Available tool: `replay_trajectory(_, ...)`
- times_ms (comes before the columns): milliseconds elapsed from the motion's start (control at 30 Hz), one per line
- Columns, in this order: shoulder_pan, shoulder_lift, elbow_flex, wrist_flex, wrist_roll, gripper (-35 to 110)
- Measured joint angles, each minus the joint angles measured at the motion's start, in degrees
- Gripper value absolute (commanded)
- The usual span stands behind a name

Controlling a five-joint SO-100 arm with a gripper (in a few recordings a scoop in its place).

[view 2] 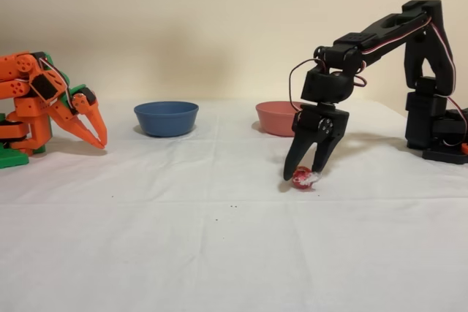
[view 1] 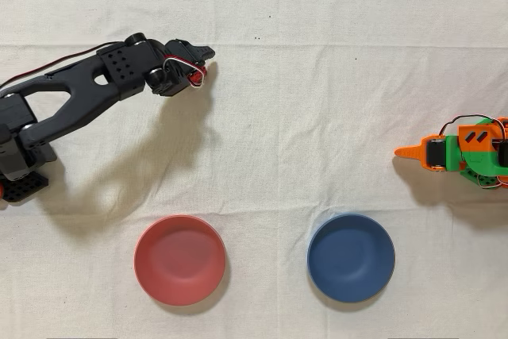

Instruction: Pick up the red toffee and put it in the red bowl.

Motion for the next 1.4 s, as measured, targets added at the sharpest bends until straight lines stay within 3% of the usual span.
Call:
replay_trajectory(467, 0.2, -1.3, -0.7, 0.3, -1.3, 30)
replay_trajectory(933, 0.2, -2.8, -2.5, 0.3, -1.7, 10)
replay_trajectory(1400, 1.8, -3.3, -3.3, 1.7, -2.8, 8)
